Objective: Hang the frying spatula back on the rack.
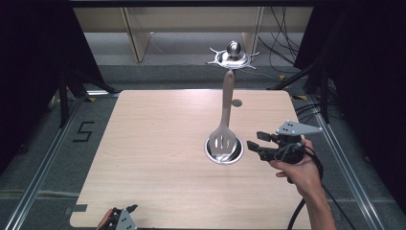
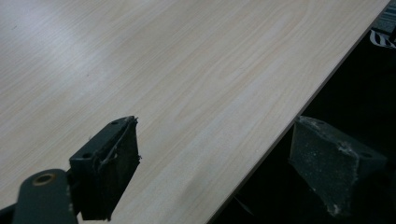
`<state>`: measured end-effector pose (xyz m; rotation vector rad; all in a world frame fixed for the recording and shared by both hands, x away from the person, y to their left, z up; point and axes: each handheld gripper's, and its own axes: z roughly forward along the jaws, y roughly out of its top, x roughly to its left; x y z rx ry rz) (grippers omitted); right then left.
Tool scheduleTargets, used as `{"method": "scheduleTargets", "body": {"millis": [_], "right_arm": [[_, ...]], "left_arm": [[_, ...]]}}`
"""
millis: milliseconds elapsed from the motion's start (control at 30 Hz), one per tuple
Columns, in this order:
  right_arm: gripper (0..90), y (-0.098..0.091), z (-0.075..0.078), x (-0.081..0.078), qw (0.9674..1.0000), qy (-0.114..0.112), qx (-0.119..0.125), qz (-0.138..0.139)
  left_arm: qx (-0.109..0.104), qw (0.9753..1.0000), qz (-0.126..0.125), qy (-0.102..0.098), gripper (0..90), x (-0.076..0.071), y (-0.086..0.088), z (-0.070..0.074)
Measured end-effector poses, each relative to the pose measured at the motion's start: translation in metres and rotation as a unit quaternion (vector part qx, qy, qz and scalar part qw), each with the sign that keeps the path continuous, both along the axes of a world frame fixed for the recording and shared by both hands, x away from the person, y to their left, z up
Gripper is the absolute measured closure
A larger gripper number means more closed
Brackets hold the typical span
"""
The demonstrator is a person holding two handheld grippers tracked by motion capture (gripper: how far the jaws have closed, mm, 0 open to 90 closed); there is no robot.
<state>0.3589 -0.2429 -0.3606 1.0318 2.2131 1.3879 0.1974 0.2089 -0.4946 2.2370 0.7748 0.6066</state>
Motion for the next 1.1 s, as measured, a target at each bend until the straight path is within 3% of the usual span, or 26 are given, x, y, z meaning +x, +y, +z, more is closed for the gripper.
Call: {"method": "scheduleTargets", "body": {"millis": [67, 133, 200, 233, 267, 300, 333, 400, 433, 467, 500, 533, 567, 600, 633, 733, 767, 800, 833, 867, 900, 933, 967, 1100], "right_arm": [[46.0, -0.003, -0.004, -0.001, 1.0000, 0.005, -0.005, -0.004], [45.9, -0.005, -0.009, 0.000, 1.0000, 0.006, -0.006, -0.001], [45.5, -0.008, -0.013, -0.001, 0.9999, 0.013, -0.008, -0.001], [45.3, -0.008, -0.015, -0.001, 0.9999, 0.016, -0.005, -0.003], [45.2, -0.010, -0.016, -0.002, 0.9997, 0.022, -0.008, -0.006], [45.1, -0.010, -0.019, -0.001, 0.9998, 0.021, -0.001, -0.007], [45.1, -0.012, -0.020, -0.001, 0.9999, 0.016, -0.003, -0.004], [45.1, -0.014, -0.022, -0.002, 0.9995, 0.029, -0.007, -0.008], [45.0, -0.016, -0.024, 0.000, 0.9997, 0.018, -0.012, -0.006], [44.9, -0.015, -0.025, -0.002, 0.9994, 0.032, 0.002, -0.014], [44.9, -0.017, -0.025, -0.001, 0.9995, 0.028, -0.009, -0.009], [44.7, -0.017, -0.026, -0.003, 0.9993, 0.036, -0.005, -0.010], [44.7, -0.017, -0.028, -0.001, 0.9996, 0.025, -0.010, -0.007], [44.6, -0.017, -0.029, -0.003, 0.9993, 0.037, -0.007, -0.008], [44.4, -0.018, -0.031, -0.002, 0.9994, 0.033, -0.012, -0.004], [43.7, -0.018, -0.035, -0.002, 0.9993, 0.034, -0.012, -0.005], [43.6, -0.018, -0.035, -0.004, 0.9992, 0.039, -0.013, -0.006], [43.4, -0.018, -0.036, -0.004, 0.9991, 0.041, -0.011, -0.005], [43.3, -0.019, -0.038, -0.003, 0.9993, 0.036, -0.010, 0.000], [43.2, -0.019, -0.039, -0.004, 0.9991, 0.040, -0.016, -0.002], [43.2, -0.018, -0.040, -0.005, 0.9991, 0.042, -0.003, -0.005], [43.1, -0.020, -0.041, -0.004, 0.9993, 0.036, -0.012, -0.005], [43.1, -0.020, -0.042, -0.007, 0.9987, 0.048, -0.012, -0.011], [43.0, -0.023, -0.049, -0.007, 0.9987, 0.047, -0.020, -0.006]], "left_arm": [[-0.017, 0.9998, 0.003, -0.009, 14.9, -0.001, -0.002, -0.002], [-0.004, 1.0000, 0.002, -0.007, 14.9, 0.000, -0.001, -0.002], [-0.005, 1.0000, -0.002, 0.000, 15.0, 0.000, -0.001, -0.001], [-0.010, 1.0000, 0.001, -0.002, 15.0, 0.000, -0.002, -0.001], [0.000, 0.9997, -0.011, -0.020, 14.9, 0.003, -0.001, -0.001], [0.000, 0.9997, -0.011, -0.020, 14.9, 0.003, -0.001, -0.001], [0.000, 0.9997, -0.012, -0.019, 14.9, 0.003, -0.002, -0.001], [-0.001, 0.9998, -0.011, -0.019, 14.9, 0.003, -0.002, -0.001], [-0.005, 0.9997, -0.011, -0.019, 14.9, 0.003, -0.002, -0.001], [-0.013, 0.9999, 0.003, -0.004, 14.9, 0.000, -0.003, -0.002], [-0.015, 0.9999, 0.003, -0.006, 14.9, 0.001, -0.003, -0.003], [-0.011, 0.9999, 0.002, -0.003, 14.9, 0.000, -0.002, -0.002], [-0.014, 0.9999, 0.005, -0.005, 14.9, 0.000, -0.003, -0.002], [-0.016, 0.9998, 0.004, -0.007, 14.9, 0.000, -0.003, -0.002], [-0.009, 0.9997, -0.010, -0.018, 14.9, 0.003, -0.002, -0.001], [-0.011, 0.9998, -0.008, -0.017, 15.0, 0.003, -0.002, -0.002], [-0.015, 0.9999, 0.004, -0.006, 14.9, 0.000, -0.003, -0.002], [-0.009, 0.9998, -0.010, -0.018, 14.9, 0.003, -0.002, -0.001], [0.000, 0.9998, -0.011, -0.017, 14.9, 0.003, -0.001, 0.000], [-0.006, 0.9999, 0.001, -0.008, 14.9, 0.001, -0.002, -0.001], [-0.007, 0.9999, 0.003, -0.008, 14.9, 0.001, -0.002, -0.001], [-0.011, 0.9999, 0.003, -0.008, 14.9, 0.001, -0.002, -0.002], [-0.008, 0.9998, -0.012, -0.017, 15.0, 0.003, -0.002, -0.001], [-0.014, 0.9999, 0.001, -0.006, 14.9, 0.000, -0.003, -0.001]]}}
